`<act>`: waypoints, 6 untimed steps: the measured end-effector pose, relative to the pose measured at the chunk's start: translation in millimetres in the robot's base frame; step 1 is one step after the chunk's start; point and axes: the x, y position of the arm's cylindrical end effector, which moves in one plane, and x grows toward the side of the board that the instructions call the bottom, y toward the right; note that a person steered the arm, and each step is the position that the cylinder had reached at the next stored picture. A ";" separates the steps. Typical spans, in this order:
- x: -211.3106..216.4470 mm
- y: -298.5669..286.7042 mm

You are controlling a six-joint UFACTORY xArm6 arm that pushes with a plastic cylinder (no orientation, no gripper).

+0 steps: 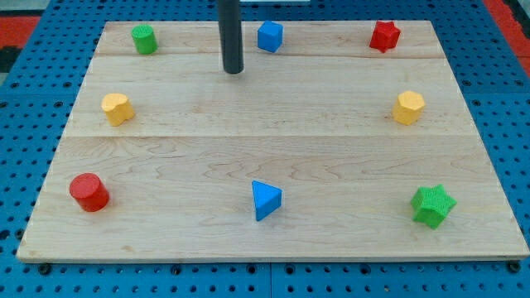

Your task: Move your arm to the bottom center

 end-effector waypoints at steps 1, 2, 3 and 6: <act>9.7 -4.6; 9.7 -4.6; 29.0 -4.6; 70.2 -4.6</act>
